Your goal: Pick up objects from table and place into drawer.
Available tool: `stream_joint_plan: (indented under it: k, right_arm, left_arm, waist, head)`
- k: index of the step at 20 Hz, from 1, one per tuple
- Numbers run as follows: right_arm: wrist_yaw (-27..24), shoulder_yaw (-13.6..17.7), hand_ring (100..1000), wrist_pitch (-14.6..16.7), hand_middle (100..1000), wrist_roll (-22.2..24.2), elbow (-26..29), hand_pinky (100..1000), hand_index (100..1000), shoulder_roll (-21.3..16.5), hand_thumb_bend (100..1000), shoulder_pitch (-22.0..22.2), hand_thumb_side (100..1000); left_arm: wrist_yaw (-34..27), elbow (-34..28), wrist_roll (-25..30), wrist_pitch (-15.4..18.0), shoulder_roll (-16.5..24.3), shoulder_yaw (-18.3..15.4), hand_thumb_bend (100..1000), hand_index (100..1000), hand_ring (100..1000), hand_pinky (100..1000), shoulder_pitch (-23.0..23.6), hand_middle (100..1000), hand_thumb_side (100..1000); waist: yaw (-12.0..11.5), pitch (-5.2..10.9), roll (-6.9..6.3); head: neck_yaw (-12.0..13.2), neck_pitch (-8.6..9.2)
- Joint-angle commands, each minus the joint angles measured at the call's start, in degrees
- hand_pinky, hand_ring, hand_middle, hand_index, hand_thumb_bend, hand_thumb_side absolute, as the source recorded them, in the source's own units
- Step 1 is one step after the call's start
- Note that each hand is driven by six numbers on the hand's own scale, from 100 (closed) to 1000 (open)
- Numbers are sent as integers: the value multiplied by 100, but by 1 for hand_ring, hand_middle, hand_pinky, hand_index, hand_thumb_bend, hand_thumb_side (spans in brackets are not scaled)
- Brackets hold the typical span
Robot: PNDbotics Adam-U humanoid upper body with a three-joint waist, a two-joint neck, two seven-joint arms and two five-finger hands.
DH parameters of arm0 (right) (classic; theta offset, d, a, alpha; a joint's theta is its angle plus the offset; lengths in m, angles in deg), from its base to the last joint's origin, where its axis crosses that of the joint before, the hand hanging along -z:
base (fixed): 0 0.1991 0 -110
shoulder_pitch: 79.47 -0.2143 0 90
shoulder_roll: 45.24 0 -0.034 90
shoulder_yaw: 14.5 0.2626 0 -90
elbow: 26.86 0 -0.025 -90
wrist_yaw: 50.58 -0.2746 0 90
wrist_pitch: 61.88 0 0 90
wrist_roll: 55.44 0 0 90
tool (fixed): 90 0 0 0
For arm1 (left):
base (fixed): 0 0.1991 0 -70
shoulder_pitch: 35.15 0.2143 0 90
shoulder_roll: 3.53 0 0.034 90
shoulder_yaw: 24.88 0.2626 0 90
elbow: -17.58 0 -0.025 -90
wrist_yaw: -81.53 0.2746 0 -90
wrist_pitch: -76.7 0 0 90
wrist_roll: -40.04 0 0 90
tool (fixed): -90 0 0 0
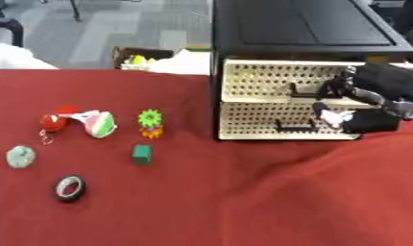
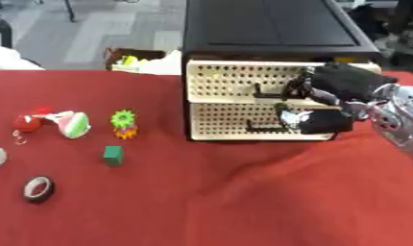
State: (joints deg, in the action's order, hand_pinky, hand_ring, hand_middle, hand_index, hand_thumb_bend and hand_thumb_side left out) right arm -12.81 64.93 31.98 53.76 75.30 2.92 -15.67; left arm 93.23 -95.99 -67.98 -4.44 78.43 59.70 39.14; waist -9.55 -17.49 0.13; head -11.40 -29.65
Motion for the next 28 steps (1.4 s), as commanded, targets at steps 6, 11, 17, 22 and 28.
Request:
stream_joint_plan:
  k: [6, 11, 17, 22, 28]
  right_arm:
    - [43, -6, 100, 66, 100, -161, 397, 100, 734, -241, 100, 215, 1000]
    - [54, 12, 100, 95, 100, -240, 540, 100, 734, -292, 100, 338, 1000]
    - [108, 56, 100, 114, 100, -376, 651, 100, 735, -351, 100, 497, 1000]
    - [172, 102, 100, 101, 100, -470, 776, 100, 734, -406, 100, 680, 1000]
    - [161, 149, 100, 57, 100, -505, 1066, 100, 734, -476, 100, 922, 1000]
  left_arm:
    - [1, -102, -19, 15, 77, 0, 100, 703, 498, 446, -74, 589, 846]
    - [1, -102, -19, 14, 75, -1, 100, 703, 498, 446, -75, 589, 846]
    - [5, -102, -22, 15, 76, -4, 100, 703, 498, 446, -72, 589, 846]
    - [8, -102, -30, 18, 77, -11, 100, 702, 497, 446, -73, 589, 846]
    - [11, -102, -35, 19, 72, -16, 100, 702, 497, 447, -73, 589, 846]
  waist:
    - [3, 67, -15]
    - [8, 62, -19]
    - [26, 51, -20]
    - [41, 44, -28]
    - [60, 39, -36]
  head:
    - [-4, 86]
    - [1, 106]
    - [18, 113]
    - [27, 121]
    - [49, 129]
